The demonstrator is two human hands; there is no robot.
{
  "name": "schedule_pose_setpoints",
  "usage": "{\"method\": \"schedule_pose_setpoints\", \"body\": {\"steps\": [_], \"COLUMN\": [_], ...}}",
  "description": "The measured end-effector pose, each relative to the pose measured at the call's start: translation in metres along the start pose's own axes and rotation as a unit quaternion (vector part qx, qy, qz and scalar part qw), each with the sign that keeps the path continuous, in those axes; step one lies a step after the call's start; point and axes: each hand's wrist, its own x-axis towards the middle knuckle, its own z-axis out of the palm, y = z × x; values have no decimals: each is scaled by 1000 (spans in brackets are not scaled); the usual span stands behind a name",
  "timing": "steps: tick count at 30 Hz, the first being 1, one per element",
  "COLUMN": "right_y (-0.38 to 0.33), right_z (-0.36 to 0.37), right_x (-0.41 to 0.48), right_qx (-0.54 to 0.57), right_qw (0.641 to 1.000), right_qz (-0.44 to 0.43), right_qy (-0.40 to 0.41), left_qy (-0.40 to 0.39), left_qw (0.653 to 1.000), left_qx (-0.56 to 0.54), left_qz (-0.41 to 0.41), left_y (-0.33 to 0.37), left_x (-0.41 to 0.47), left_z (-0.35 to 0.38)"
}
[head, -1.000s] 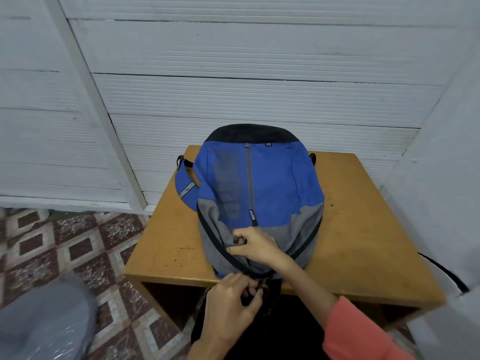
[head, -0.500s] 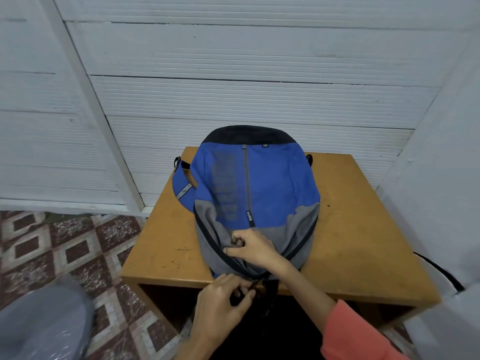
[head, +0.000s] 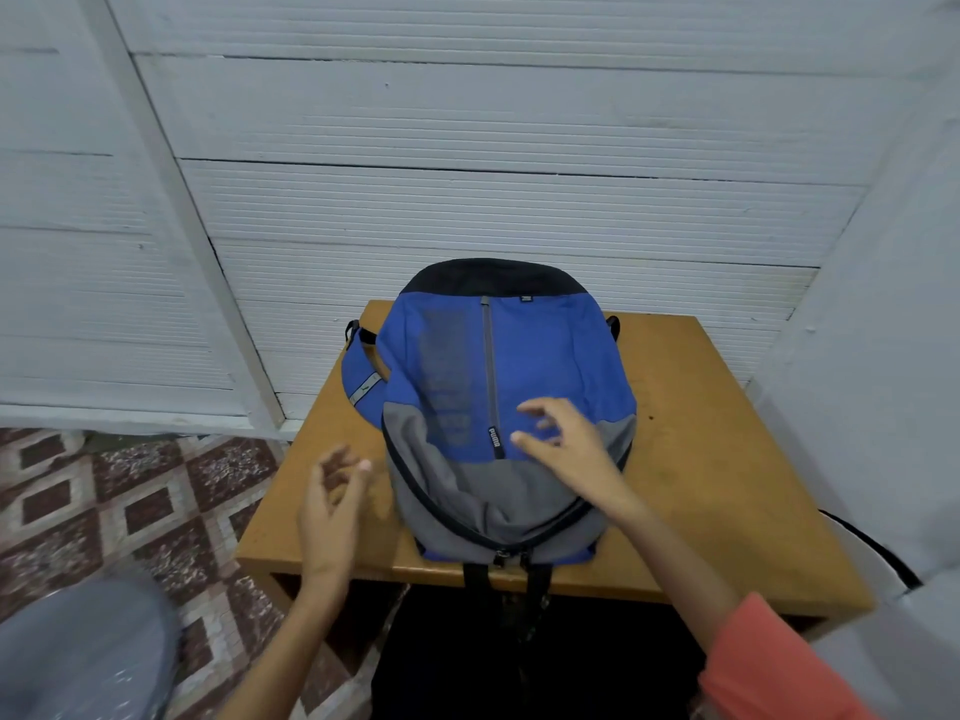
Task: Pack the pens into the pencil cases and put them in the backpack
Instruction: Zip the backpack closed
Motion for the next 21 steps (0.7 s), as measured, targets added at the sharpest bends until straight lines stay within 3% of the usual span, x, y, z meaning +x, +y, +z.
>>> {"method": "schedule_pose_setpoints", "body": {"steps": [3,5,7,11,17,21], "right_y": [17,36,52,69,71,74], "right_z": [-30,-46,-56,-53,-42,-41], "right_x": [8,15,19,19,26,26], "right_qx": [-77,-139,-110,142,212,209], "right_qw": [981,958,959,964,951,952], "right_qz": [-11,52,133,184,199,192], "right_qy": [178,244,226,127,107,111], "left_qy": [39,52,49,0,-83,-78], "left_qw": [999,997,996,993,982,982], "left_qx": [-19,-31,-40,-39,-33,-28], "left_qz": [-31,-52,-69,-108,-165,-172], "left_y": [1,3,5,11,-2,-7], "left_x": [26,37,44,50,54,57], "left_z": [-1,3,9,32,70,73]}}
